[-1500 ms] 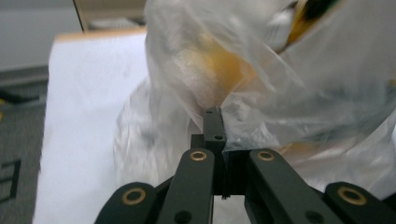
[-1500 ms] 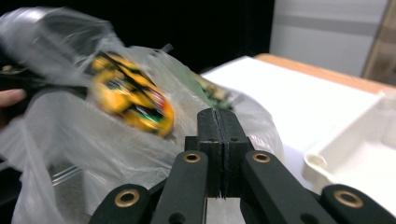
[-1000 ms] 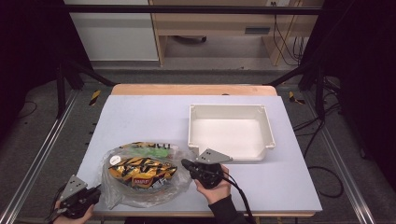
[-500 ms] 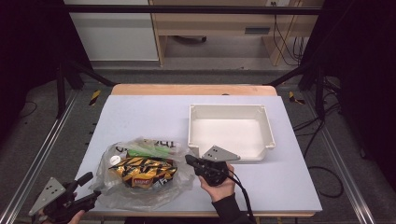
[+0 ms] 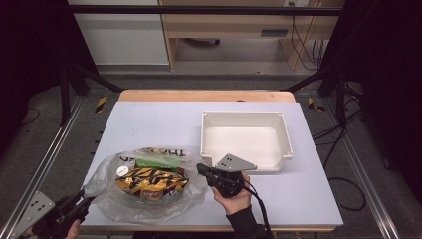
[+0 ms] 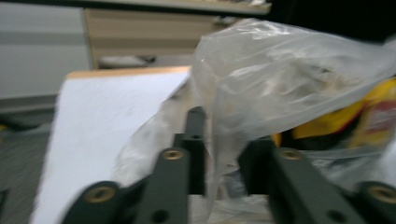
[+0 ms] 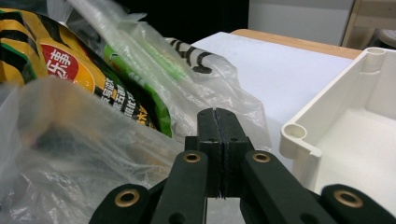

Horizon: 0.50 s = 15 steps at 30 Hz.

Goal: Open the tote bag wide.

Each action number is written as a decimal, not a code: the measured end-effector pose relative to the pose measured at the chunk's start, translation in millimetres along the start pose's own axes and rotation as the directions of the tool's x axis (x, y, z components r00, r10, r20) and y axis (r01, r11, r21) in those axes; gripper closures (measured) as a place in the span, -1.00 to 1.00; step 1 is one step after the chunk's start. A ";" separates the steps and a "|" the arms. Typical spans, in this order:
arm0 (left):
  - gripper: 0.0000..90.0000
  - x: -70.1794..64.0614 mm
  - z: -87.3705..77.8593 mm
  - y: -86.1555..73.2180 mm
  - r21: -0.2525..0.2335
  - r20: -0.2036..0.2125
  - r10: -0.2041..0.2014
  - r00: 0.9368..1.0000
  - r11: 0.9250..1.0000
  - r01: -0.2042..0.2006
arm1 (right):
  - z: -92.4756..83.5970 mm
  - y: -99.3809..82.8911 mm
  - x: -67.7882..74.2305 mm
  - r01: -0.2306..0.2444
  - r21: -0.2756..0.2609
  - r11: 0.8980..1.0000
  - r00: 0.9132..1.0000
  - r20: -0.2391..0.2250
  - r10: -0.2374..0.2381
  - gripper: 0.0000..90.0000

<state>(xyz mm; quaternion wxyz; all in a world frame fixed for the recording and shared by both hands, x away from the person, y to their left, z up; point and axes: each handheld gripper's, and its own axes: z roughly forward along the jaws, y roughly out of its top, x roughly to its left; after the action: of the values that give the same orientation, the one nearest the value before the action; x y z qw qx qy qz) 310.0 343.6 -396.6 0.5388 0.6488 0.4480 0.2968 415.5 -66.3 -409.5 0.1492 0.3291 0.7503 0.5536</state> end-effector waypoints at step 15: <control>0.08 13.5 44.8 -38.5 0.210 0.007 -0.015 1.000 0.978 0.014 | 9.3 0.6 -2.9 0.008 -0.004 1.000 1.000 0.019 -0.008 1.00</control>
<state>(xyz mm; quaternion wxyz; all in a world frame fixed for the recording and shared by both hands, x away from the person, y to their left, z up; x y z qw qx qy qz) 344.5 337.1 -445.9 0.4716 0.7000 0.4790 0.2411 423.4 -61.2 -412.5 0.1592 0.3312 0.7488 0.5516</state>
